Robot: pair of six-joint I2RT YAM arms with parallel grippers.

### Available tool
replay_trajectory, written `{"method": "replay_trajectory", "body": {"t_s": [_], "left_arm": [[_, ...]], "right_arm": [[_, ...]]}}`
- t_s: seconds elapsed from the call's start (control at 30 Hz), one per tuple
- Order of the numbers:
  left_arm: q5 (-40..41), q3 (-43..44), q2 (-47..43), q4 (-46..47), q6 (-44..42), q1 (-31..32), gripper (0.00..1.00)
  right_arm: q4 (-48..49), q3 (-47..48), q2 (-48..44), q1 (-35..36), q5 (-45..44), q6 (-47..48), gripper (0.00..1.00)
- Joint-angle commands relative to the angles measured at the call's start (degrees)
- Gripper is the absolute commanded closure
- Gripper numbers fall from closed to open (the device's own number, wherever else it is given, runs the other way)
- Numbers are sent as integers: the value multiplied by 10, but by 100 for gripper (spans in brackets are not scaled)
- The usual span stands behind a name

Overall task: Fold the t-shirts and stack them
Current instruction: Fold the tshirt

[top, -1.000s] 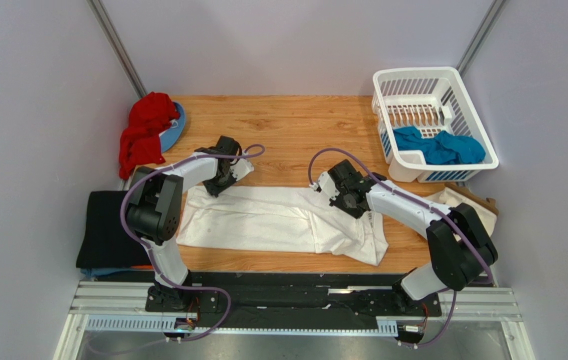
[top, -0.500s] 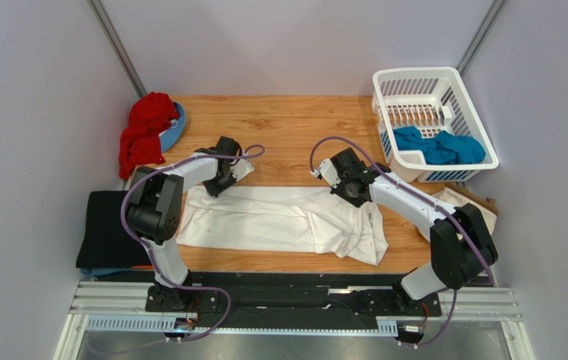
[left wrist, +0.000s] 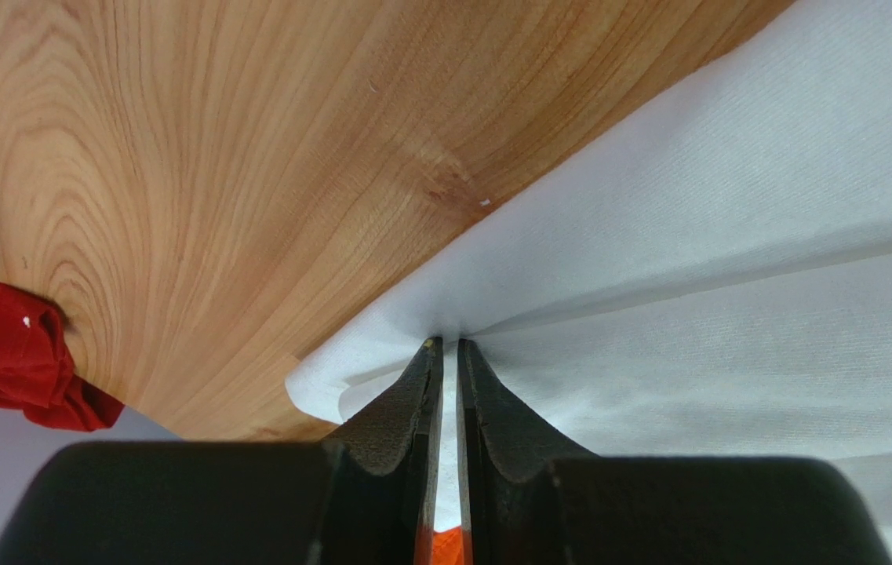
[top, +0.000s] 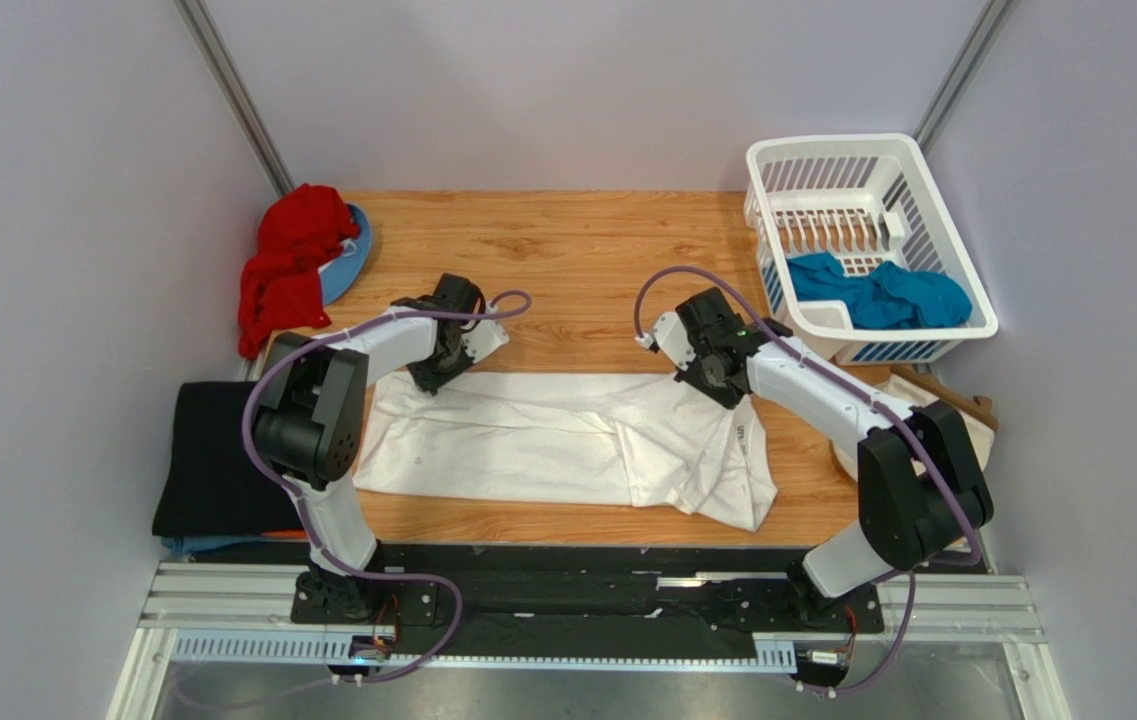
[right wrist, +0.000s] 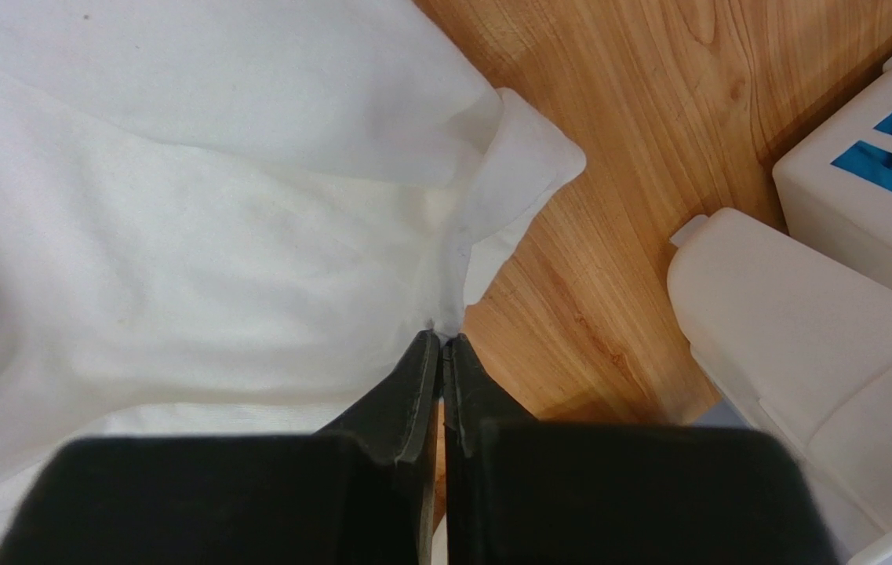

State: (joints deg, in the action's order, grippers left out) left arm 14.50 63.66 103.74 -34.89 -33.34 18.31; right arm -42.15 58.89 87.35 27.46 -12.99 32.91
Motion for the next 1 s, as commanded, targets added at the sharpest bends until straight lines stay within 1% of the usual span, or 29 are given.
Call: {"method": "replay_trajectory", "body": {"t_s": [0.0, 0.43, 0.83, 0.93, 0.97], "left_arm": [[-2, -6, 6, 9, -6, 1, 83], [3, -10, 5, 11, -7, 1, 83], [3, -10, 7, 11, -4, 1, 83], [5, -11, 6, 11, -6, 1, 83], [7, -12, 5, 12, -6, 1, 83]], "right_arm": [[6, 20, -3, -15, -13, 18, 96], [20, 27, 16, -38, -12, 30, 96], [39, 33, 51, -53, -14, 36, 96], [52, 21, 60, -56, -20, 35, 92], [56, 18, 61, -55, -25, 35, 86]]}}
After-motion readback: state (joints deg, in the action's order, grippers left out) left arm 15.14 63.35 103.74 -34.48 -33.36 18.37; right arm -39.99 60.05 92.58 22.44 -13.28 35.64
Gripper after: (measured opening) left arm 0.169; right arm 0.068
